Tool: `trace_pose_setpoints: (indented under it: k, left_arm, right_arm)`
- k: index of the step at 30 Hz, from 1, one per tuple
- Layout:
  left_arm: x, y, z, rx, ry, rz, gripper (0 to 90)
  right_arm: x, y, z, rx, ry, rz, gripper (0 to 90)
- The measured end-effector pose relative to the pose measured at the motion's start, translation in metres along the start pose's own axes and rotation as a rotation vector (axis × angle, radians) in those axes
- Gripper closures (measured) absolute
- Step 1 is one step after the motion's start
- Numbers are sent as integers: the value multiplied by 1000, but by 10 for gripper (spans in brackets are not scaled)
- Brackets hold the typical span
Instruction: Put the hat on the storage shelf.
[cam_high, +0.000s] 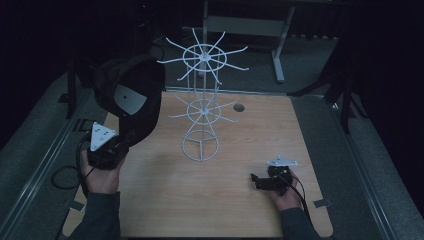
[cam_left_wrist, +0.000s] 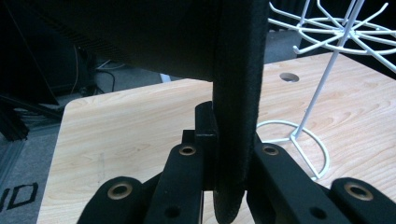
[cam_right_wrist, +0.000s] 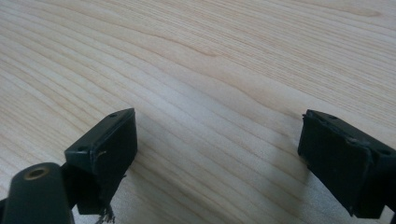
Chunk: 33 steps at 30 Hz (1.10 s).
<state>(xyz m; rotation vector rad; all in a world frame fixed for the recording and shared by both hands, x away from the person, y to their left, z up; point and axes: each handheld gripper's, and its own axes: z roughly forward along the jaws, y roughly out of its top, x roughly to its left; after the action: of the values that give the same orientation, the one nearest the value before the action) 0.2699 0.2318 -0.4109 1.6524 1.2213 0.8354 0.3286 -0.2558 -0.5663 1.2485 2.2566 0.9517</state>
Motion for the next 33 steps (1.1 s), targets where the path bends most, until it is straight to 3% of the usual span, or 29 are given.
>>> trace_pose_setpoints:
  k: [33]
  left_arm:
    - [9,21,14,28,-13,-18,867]
  right_arm:
    - [0,0,0,3,1,2,116]
